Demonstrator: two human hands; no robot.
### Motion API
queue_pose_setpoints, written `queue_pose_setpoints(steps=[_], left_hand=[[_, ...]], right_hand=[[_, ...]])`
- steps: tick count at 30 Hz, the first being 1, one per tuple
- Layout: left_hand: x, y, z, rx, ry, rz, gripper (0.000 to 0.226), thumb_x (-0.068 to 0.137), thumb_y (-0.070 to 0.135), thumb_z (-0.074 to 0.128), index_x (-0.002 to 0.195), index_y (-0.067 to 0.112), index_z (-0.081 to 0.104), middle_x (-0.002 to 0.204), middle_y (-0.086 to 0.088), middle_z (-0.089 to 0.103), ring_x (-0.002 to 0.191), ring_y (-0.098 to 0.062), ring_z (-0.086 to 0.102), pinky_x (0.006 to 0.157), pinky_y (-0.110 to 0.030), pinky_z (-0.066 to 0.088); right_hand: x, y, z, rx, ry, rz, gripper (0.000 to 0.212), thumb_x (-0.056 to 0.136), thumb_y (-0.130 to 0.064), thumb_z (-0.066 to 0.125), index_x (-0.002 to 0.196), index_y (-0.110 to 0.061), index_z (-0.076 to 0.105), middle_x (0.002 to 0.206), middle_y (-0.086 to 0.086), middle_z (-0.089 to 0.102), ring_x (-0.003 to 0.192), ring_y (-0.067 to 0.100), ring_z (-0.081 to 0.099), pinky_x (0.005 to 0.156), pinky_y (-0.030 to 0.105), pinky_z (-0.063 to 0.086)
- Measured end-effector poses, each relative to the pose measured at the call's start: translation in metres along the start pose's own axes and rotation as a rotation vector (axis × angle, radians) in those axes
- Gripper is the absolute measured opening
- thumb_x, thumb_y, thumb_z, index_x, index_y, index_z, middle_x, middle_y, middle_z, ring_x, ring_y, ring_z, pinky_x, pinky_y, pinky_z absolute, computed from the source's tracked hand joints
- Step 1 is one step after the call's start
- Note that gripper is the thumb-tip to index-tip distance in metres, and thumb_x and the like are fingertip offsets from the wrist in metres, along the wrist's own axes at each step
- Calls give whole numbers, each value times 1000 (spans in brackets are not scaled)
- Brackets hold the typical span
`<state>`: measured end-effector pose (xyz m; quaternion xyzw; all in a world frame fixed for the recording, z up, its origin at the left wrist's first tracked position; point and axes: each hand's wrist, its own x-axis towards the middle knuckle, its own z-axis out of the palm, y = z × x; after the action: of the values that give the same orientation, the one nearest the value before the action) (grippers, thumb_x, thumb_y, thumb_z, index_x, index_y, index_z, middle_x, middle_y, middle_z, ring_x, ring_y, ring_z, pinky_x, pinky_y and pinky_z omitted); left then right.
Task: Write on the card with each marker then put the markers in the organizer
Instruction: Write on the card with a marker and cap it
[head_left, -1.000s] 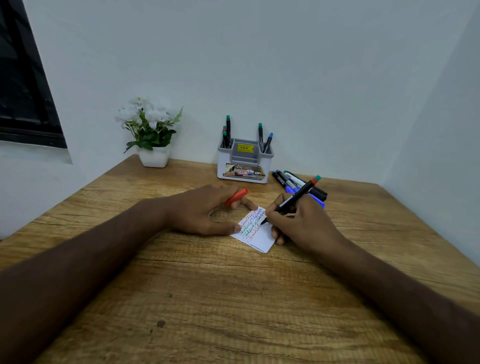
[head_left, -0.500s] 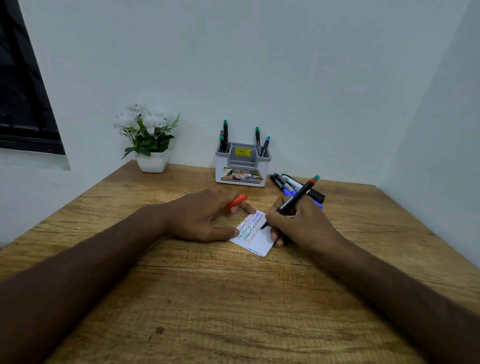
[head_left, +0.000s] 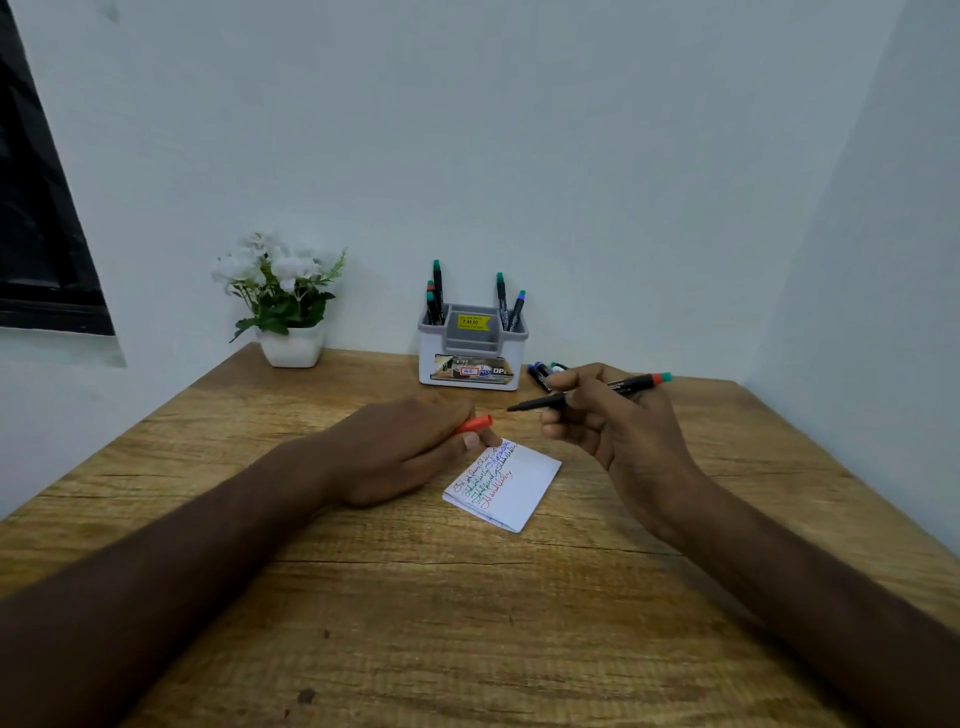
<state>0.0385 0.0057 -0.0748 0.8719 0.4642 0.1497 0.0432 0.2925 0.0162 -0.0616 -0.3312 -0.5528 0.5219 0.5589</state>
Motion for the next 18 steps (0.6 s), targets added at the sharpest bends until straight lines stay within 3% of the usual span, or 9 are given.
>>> queue_pose_setpoints(steps=[4, 6, 10, 14, 18], left_hand=[[-1, -10, 11, 47, 41, -26, 40, 112, 55, 27, 140, 33, 46, 133, 5, 59, 113, -11, 54, 89, -24, 31], [-1, -11, 13, 78, 35, -21, 36, 112, 55, 27, 138, 36, 44, 134, 5, 59, 108, -6, 50, 87, -23, 31], [1, -7, 8, 86, 21, -41, 32, 112, 56, 25, 127, 39, 48, 122, 10, 61, 95, 4, 41, 81, -24, 33], [2, 2, -2, 50, -33, -33, 18, 108, 59, 21, 104, 65, 38, 99, 31, 47, 96, 16, 46, 73, -19, 36], [1, 8, -1, 111, -20, -31, 21, 106, 60, 17, 107, 54, 37, 96, 25, 48, 90, 5, 48, 73, -28, 39]], right_hand=[[-1, 4, -2, -78, 21, -51, 9, 99, 2, 64, 93, 0, 71, 74, 15, 71, 67, 24, 71, 65, 31, 62], [0, 7, -2, -91, 16, -56, 9, 98, 2, 66, 93, -1, 73, 73, 14, 72, 69, 25, 71, 67, 33, 62], [1, 12, -1, -147, -6, -53, 6, 95, 2, 71, 94, -1, 76, 76, 15, 75, 72, 28, 73, 70, 36, 61], [0, 15, 0, -254, -56, -51, 9, 93, -9, 80, 100, -5, 80, 83, 16, 80, 78, 27, 77, 76, 36, 64], [-4, 19, 3, -388, -109, -30, 20, 88, -28, 85, 104, -16, 82, 87, 4, 84, 82, 21, 81, 88, 45, 66]])
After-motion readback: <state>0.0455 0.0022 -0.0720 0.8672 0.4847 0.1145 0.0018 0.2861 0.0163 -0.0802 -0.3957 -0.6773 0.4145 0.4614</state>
